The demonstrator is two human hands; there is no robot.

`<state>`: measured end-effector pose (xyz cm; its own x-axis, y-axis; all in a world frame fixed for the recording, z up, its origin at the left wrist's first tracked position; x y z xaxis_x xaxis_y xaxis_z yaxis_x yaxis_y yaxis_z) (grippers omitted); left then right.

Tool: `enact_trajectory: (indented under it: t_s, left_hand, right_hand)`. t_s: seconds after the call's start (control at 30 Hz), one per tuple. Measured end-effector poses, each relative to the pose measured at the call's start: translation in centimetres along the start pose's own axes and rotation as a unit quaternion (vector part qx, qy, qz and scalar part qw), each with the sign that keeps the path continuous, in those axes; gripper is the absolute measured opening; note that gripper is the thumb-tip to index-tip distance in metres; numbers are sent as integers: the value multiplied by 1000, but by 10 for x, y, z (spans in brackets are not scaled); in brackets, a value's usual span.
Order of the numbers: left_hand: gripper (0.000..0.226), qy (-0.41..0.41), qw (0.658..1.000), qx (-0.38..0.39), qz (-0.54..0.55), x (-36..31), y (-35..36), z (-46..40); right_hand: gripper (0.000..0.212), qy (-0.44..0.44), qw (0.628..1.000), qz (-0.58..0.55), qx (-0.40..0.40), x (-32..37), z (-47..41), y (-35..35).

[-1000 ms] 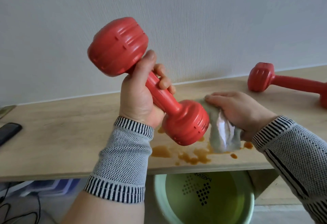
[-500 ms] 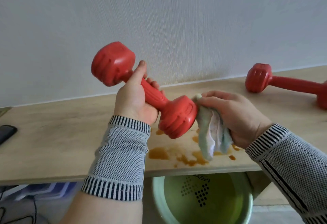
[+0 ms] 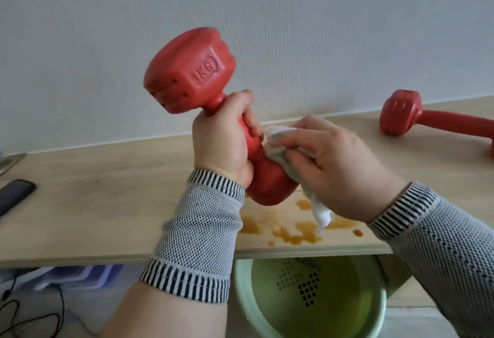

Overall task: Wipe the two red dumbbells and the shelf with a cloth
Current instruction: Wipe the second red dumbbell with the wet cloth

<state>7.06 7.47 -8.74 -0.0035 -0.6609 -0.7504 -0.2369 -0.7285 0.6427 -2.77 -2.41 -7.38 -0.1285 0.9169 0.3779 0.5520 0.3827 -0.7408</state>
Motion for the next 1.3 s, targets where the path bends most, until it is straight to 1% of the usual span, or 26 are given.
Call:
enact_trajectory:
  t_s: [0.03,0.1,0.17,0.23,0.3,0.4,0.47,0.53,0.6,0.7,0.77,0.83,0.93,1.0,1.1,1.17,1.3]
  left_hand:
    - [44,1,1000,17,-10,1,4,2]
    - [40,13,998,46,-35,1,8,4]
    - [38,18,997,61,-53,1,8,6]
    - [38,10,996,75,-54,1,8,7]
    - [35,-3,994,101,-38,2,13,11]
    - [23,-24,985,173,-8,4,29,19]
    - [17,-23,980,199,-2,4,35,21]
    - [15,-9,982,188,-17,3,32,18]
    - [16,3,986,163,-28,2,26,14]
    - [28,-11,991,131,-31,8,16,9]
    - [25,-23,987,156,-32,12,20,13]
    - [16,-37,977,211,-23,15,34,22]
    - [12,-62,963,263,12,16,51,31]
    - [11,-52,967,248,23,13,49,27]
    - [13,-36,982,183,32,11,31,14]
    - [17,-47,984,165,44,13,25,12]
    - [15,-67,973,214,47,17,41,24]
  right_hand:
    - [28,6,1000,15,7,-3,-1,0]
    - [30,-19,998,42,39,5,0,3]
    - [25,-60,993,51,86,18,4,9]
    - [20,-66,991,39,109,20,4,8]
    - [18,-24,995,27,87,4,-2,1]
    - [13,54,997,29,50,-25,-8,-5]
    - [11,73,996,17,52,-32,-7,-3]
    - [18,67,994,6,82,-26,-3,1]
    - [24,40,995,-4,94,-14,1,2]
    - [10,8,995,10,101,-3,2,7]
    - [13,19,994,26,108,-7,-2,11]
    - [15,35,991,47,119,-14,-7,13]
    - [15,60,988,37,135,-22,-10,11]
    - [14,47,990,34,127,-18,-10,6]
    - [16,20,991,27,128,-7,-6,3]
    - [17,18,992,20,123,-7,-5,4]
    - [14,74,989,3,127,-25,-7,8]
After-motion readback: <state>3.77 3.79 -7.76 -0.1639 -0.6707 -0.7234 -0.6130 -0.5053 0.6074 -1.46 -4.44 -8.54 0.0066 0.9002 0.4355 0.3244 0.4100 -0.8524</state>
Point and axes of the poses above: each hand's wrist, its own z-axis away from the middle knuckle, its own y-axis out of the palm, x = y × z, the point moved 10 cm from there along -z, towards the middle knuckle, and after that the axes turned 14 degrees about z, right-handed, at the moved point
